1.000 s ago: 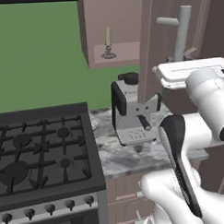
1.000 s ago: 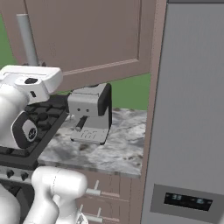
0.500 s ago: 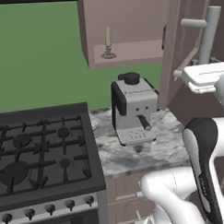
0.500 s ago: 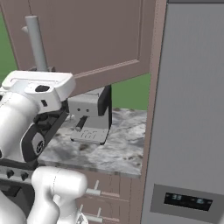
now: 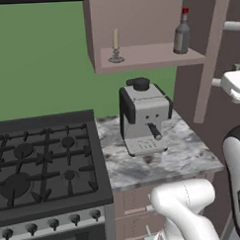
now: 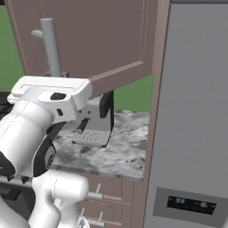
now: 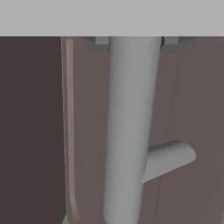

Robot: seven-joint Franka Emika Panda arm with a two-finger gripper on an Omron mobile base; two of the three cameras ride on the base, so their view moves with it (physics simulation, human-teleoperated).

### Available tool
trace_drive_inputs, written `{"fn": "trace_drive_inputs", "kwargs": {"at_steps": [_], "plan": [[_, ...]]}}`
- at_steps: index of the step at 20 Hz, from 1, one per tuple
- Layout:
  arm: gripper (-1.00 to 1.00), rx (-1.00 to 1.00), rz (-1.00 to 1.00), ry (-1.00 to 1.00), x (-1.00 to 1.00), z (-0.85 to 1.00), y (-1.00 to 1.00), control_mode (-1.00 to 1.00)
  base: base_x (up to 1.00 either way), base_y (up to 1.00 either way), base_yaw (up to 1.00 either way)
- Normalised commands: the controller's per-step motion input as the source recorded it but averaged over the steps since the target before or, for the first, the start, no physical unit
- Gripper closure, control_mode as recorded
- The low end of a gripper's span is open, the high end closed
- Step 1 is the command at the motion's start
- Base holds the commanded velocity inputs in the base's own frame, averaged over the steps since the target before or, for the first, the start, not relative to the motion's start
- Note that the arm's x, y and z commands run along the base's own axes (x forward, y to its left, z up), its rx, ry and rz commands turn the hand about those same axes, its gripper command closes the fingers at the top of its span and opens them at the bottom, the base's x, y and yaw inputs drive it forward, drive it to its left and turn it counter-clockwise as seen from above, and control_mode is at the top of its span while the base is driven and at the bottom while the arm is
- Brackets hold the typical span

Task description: Get the candle and the liquor from the cabinet and move them to the dining counter.

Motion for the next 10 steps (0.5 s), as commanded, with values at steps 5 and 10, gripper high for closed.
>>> {"fn": "trace_drive_inputs", "kwargs": {"at_steps": [5, 10], "plan": [[1.00, 0.00, 0.00, 0.01, -0.03, 0.00, -0.52, -1.00, 0.00, 0.00, 0.00], [1.00, 0.00, 0.00, 0.00, 0.00, 0.00, -0.24, -1.00, 0.00, 0.00, 0.00]]}}
